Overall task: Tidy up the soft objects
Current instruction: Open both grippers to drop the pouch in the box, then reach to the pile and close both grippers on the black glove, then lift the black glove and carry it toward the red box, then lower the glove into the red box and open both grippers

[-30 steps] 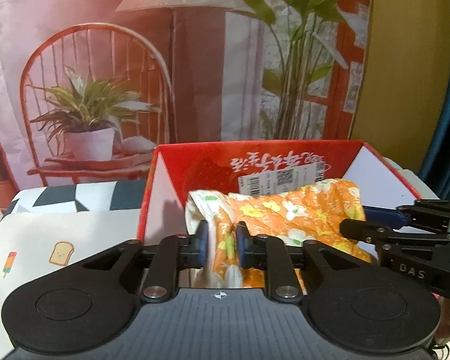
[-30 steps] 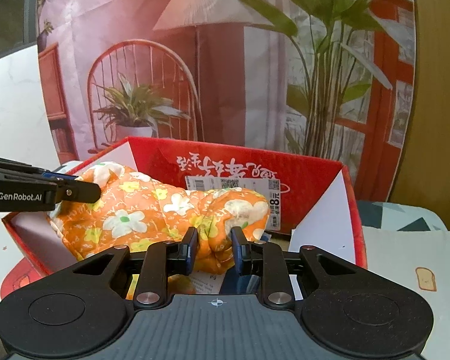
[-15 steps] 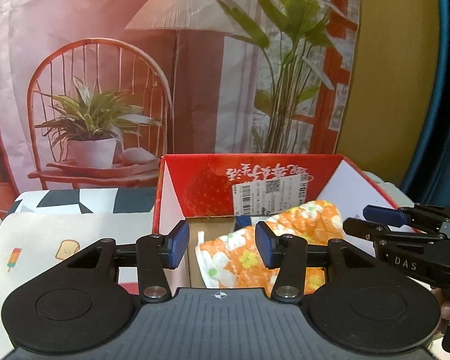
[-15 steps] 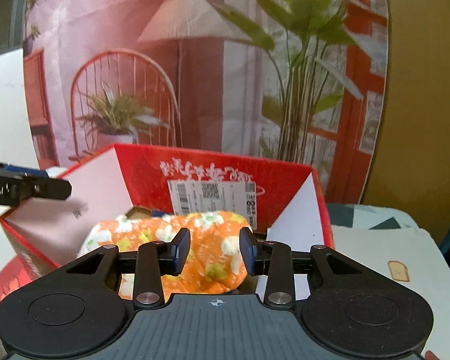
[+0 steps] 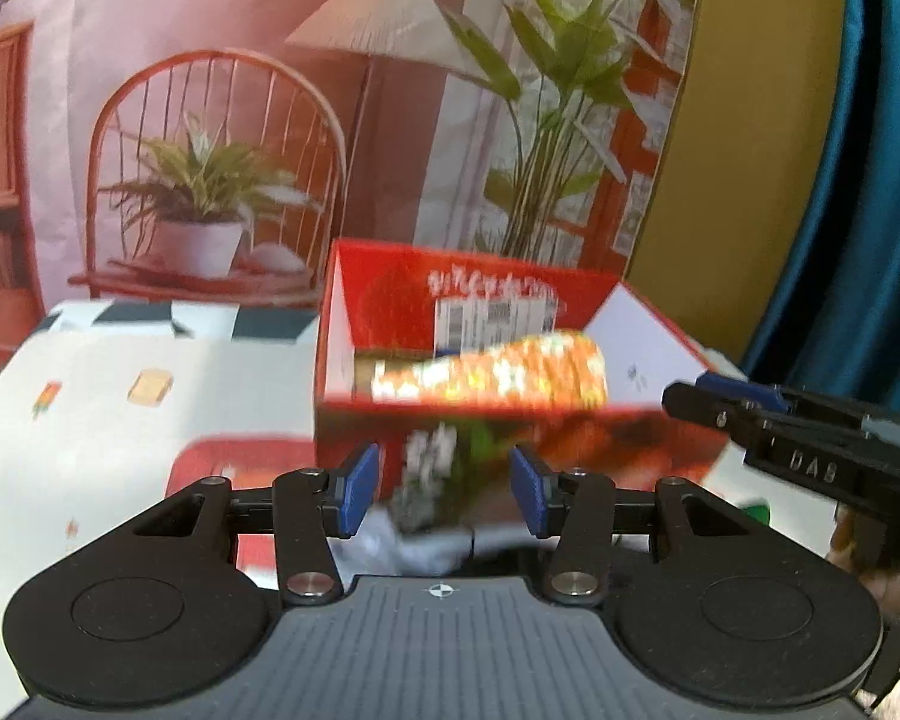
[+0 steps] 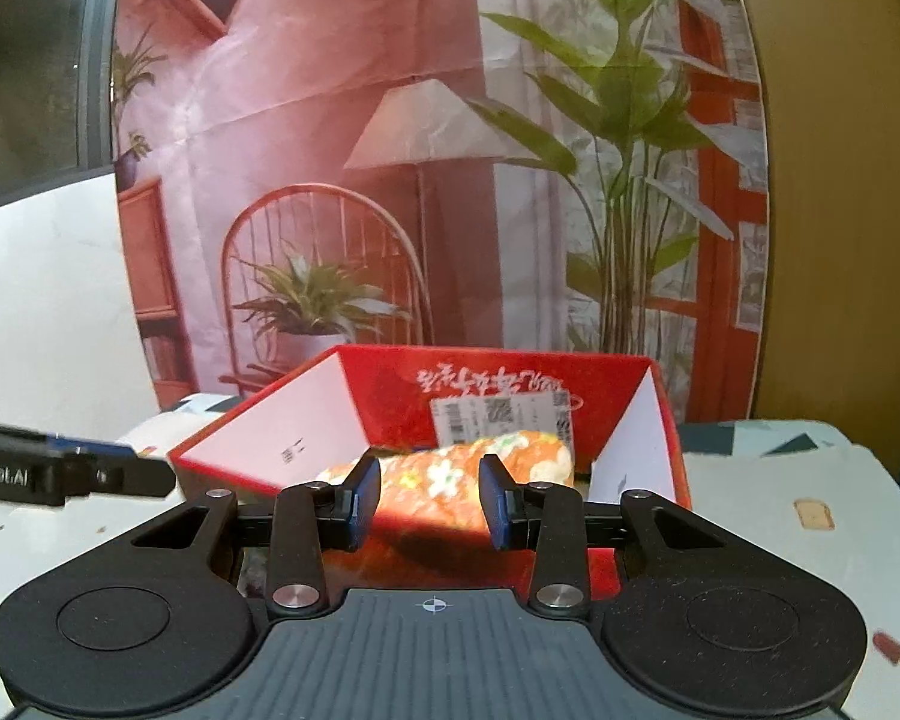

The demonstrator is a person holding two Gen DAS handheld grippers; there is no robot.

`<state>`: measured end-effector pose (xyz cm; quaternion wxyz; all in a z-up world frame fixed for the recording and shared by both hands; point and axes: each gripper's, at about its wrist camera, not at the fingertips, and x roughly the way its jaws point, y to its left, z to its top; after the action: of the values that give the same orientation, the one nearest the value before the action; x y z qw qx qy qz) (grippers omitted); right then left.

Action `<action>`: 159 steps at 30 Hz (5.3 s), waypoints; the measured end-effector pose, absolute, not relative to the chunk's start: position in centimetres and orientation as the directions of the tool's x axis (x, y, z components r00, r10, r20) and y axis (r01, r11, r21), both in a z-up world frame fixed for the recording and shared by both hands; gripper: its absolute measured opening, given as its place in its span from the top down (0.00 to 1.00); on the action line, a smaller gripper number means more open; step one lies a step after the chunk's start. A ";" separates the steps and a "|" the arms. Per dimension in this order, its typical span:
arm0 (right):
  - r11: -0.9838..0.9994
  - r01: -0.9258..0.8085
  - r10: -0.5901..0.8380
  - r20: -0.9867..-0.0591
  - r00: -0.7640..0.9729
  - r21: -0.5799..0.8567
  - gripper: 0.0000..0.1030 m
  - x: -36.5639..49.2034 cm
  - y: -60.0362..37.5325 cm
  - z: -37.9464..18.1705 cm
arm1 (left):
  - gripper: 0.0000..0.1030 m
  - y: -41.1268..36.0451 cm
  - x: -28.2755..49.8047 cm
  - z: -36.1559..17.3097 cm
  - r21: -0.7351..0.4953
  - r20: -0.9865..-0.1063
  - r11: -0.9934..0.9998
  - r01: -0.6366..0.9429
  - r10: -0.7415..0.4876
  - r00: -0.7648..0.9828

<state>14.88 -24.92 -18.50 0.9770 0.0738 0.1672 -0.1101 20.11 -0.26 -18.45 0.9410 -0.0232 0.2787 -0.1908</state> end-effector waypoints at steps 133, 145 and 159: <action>0.993 0.116 -0.105 -0.353 0.930 0.011 0.88 12.8 -22.0 -16.4 | 0.88 -1.6 19.7 -14.4 -0.116 -0.398 0.889 0.442 -0.449 0.800; 0.983 0.170 -0.123 -0.432 0.893 0.072 0.87 21.8 -26.7 -16.8 | 0.88 -4.4 28.6 -15.0 -0.128 -0.514 0.915 0.382 -0.391 0.764; 0.958 0.233 -0.126 -0.485 0.866 0.166 0.77 21.5 -29.3 -20.0 | 0.83 -4.6 29.3 -17.7 -0.090 -0.580 0.929 0.360 -0.342 0.739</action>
<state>21.50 -29.32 -19.99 0.9595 0.1101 0.2418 -0.0935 29.29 -4.62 -17.67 0.9323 0.0141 0.3085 -0.1881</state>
